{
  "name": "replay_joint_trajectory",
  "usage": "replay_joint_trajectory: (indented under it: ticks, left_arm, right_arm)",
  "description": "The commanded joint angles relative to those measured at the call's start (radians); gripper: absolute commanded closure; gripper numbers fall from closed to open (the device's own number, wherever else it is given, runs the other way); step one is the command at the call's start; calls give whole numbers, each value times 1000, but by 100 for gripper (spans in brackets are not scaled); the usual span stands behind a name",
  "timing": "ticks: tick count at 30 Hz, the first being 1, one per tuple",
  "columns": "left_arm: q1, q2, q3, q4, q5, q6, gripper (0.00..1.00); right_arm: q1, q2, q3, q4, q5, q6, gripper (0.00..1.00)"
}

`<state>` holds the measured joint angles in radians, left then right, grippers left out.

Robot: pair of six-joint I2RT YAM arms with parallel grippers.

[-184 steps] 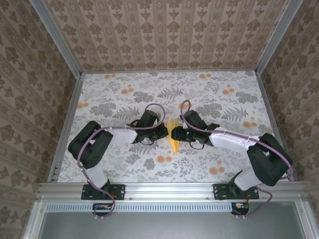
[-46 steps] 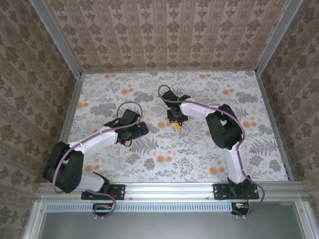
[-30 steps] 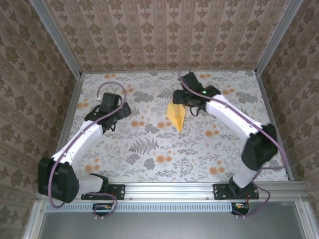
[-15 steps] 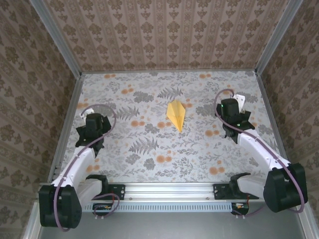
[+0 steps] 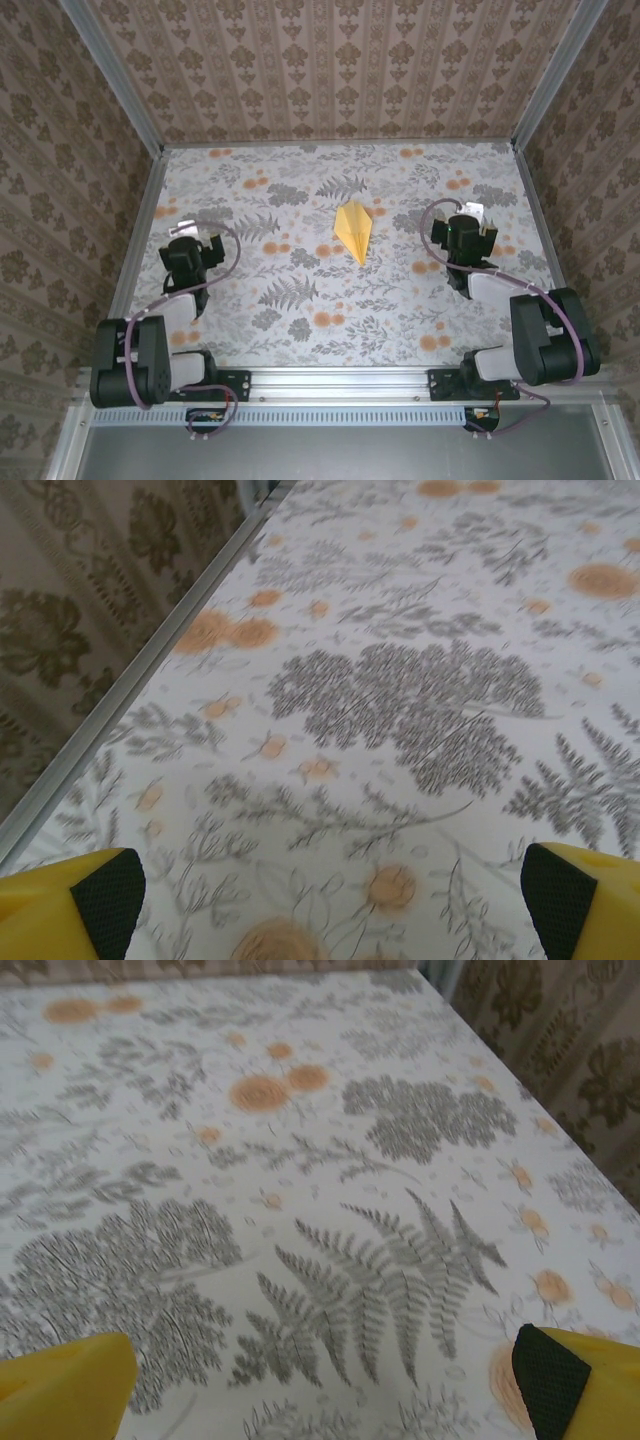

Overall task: Fold a paper plane with a square sheet of paper (pick it up from the middle)
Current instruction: Reset both arms

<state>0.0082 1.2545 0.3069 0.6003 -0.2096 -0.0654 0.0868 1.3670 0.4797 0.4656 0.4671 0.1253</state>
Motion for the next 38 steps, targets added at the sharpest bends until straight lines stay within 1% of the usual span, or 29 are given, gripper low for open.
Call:
replay_joint_trajectory:
  ticks: [1,2,3,7,9,11,13,14,15,17,18,38]
  left_arm:
    - [28,51,-8,222,172,41,0]
    - [37,70,-8,247,197,37,0]
    - [43,97,-4,265,220,36,0]
    - [50,197,16,335,257,41,0]
    - [48,221,32,324,282,54,0]
    - [39,245,47,320,281,64,0]
    - [13,279,68,311,274,104,0]
    - [-4,287,79,310,262,121,0]
    - [-20,276,99,244,249,133,0]
    - [-34,286,97,267,195,133,0]
    - [-34,280,102,248,184,122,0]
    - [-30,285,104,247,190,120,0]
  right_arm:
    - [-25,17,-22,182,-131,-56,0]
    - [-36,17,-31,207,-166,-48,0]
    - [-45,50,-45,250,-189,-43,0]
    - [-53,116,-62,339,-255,-54,0]
    - [-53,134,-65,362,-272,-60,0]
    - [-53,143,-74,381,-288,-65,0]
    - [-53,175,-94,456,-307,-80,0]
    - [-53,171,-91,442,-308,-80,0]
    - [-53,165,-87,422,-308,-76,0]
    - [-53,168,-87,424,-307,-77,0]
    - [-53,170,-87,431,-308,-78,0]
    - [-53,167,-91,434,-310,-79,0]
